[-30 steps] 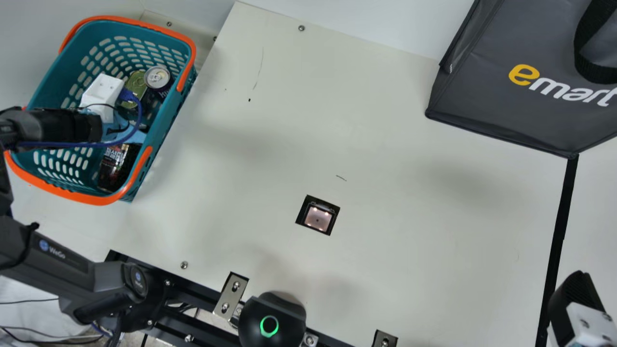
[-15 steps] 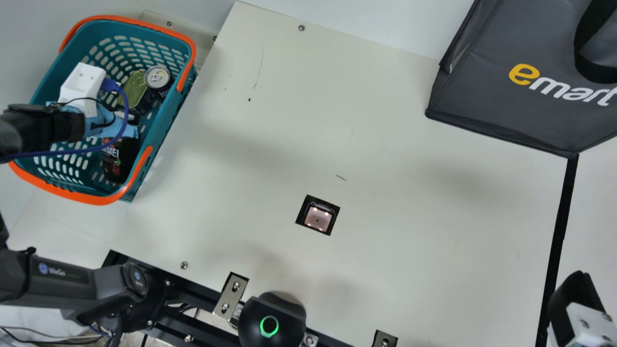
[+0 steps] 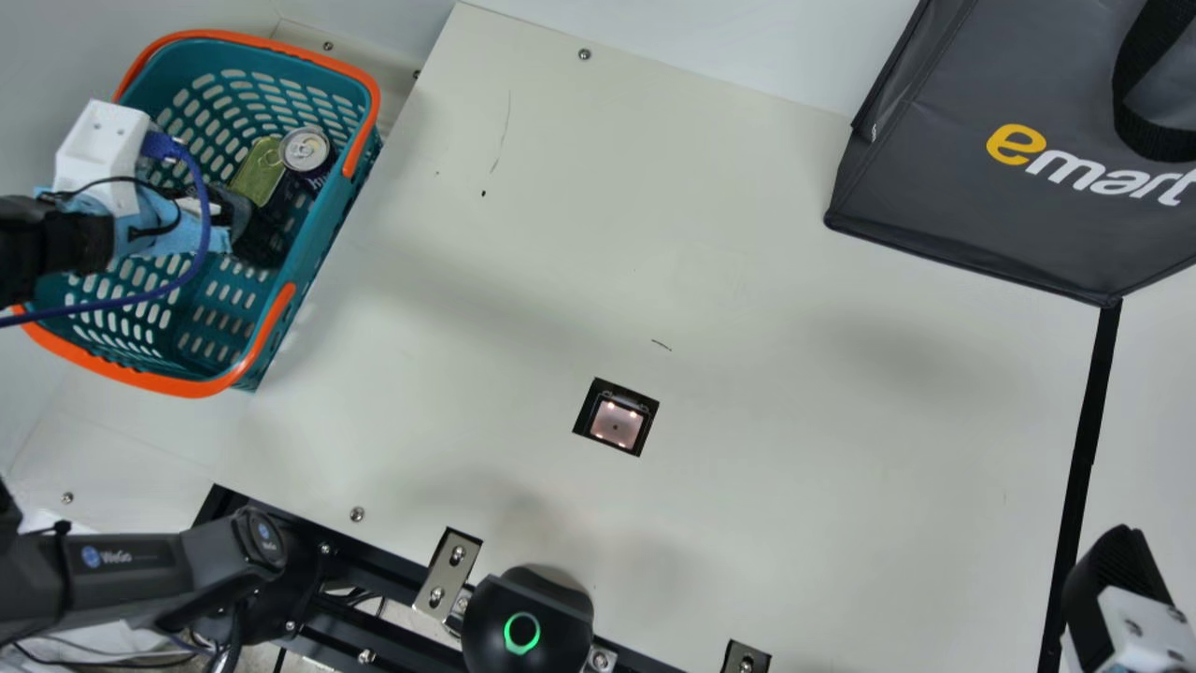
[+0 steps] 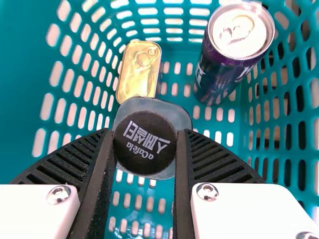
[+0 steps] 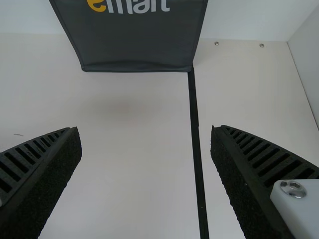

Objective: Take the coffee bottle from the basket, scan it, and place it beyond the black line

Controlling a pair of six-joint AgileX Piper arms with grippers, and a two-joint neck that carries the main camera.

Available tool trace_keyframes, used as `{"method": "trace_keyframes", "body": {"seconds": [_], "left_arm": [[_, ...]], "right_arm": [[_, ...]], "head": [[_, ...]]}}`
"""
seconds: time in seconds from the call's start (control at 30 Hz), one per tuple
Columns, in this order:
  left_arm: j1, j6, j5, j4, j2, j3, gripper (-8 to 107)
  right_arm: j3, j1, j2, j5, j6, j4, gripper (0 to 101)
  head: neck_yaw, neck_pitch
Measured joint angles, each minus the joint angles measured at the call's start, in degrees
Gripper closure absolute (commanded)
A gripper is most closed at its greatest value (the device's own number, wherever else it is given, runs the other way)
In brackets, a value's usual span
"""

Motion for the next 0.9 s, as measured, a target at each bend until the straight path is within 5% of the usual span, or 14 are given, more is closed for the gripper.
{"method": "trace_keyframes", "body": {"seconds": [0.9], "left_arm": [[3.33, -18.23, 16.00, 8.55, -11.92, -11.62, 89]], "right_arm": [[0.00, 0.00, 0.00, 0.01, 0.00, 0.00, 10]], "head": [[0.00, 0.00]]}}
